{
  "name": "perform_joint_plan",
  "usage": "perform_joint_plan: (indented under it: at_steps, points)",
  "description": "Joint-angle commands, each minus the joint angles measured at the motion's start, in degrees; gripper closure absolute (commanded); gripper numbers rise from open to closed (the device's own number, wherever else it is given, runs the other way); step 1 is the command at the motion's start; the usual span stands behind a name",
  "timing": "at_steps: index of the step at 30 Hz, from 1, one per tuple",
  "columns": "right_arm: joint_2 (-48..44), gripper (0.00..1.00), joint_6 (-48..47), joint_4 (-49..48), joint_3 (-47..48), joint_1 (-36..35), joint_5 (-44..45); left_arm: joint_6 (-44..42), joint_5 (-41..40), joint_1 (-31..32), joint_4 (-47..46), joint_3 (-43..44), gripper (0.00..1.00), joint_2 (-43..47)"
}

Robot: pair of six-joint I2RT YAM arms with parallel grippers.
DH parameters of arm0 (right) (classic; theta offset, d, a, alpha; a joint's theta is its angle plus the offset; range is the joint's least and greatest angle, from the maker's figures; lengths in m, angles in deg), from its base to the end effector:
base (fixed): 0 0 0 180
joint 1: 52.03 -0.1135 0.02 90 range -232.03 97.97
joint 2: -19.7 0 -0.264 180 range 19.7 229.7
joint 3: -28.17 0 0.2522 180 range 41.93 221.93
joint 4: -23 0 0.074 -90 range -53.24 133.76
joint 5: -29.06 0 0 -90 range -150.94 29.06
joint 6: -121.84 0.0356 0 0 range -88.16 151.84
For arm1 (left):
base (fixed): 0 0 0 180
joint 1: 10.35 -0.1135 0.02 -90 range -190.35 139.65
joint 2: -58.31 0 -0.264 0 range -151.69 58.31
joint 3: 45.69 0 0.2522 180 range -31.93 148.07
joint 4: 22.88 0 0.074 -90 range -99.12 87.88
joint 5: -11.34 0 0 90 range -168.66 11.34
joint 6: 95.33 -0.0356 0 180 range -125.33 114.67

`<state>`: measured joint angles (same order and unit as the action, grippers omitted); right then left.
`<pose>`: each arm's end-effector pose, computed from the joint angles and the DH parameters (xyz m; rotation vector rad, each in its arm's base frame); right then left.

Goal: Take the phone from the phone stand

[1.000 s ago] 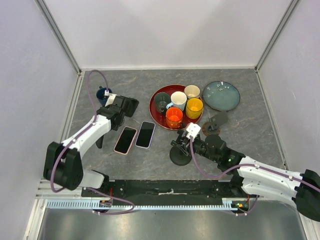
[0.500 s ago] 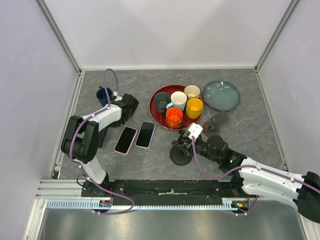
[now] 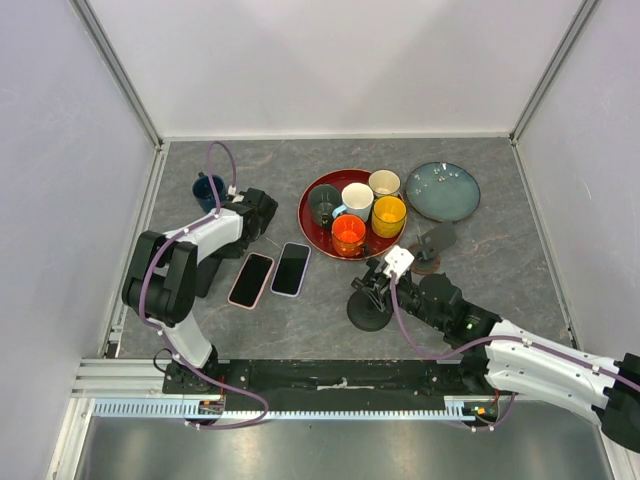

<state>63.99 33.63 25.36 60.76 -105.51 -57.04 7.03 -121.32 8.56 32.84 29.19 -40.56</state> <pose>0.1116 0.1466 0.2201 -0.7661 1.6948 0.6170 0.3002 -0.0773 0.1732 0.0578 2.6253 0.9232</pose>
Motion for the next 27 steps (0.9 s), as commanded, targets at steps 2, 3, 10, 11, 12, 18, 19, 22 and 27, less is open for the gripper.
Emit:
perform_joint_plan:
  at_steps: [2,3,10,11,12,18,19,22,27]
  points:
    - [-2.72,1.0,1.65,-0.12,0.15,0.04,4.71,1.0,1.87,-0.37,1.37,0.31,0.51,1.92]
    - [-2.81,1.0,1.73,0.32,0.5,0.04,4.8,1.0,2.22,-0.37,1.11,0.05,0.49,2.62]
    - [-2.9,1.0,2.0,2.34,2.17,-0.05,6.47,0.65,5.03,-0.37,0.06,-0.57,0.36,7.63]
    - [-2.98,1.0,2.0,2.78,2.35,0.03,7.34,0.73,5.47,-0.37,0.14,-0.57,0.33,8.86]
    - [-3.42,1.0,2.0,3.57,2.53,0.04,7.7,0.91,6.35,-0.37,-0.03,-0.65,0.32,9.48]
    - [-5.62,1.0,3.05,5.15,2.26,0.04,12.17,1.18,9.16,-0.37,-1.96,-2.06,0.22,15.62]
    - [-5.8,1.0,3.23,5.33,2.26,-0.05,12.7,1.18,9.43,-0.37,-2.23,-2.32,0.22,16.25]
    - [-6.67,1.0,3.32,5.69,2.18,-0.05,14.9,0.82,9.96,-0.37,-3.1,-3.11,0.19,18.18]
    - [-8.34,1.0,3.84,5.95,1.83,-0.05,18.59,0.38,11.27,-0.46,-3.46,-3.55,0.17,20.2]
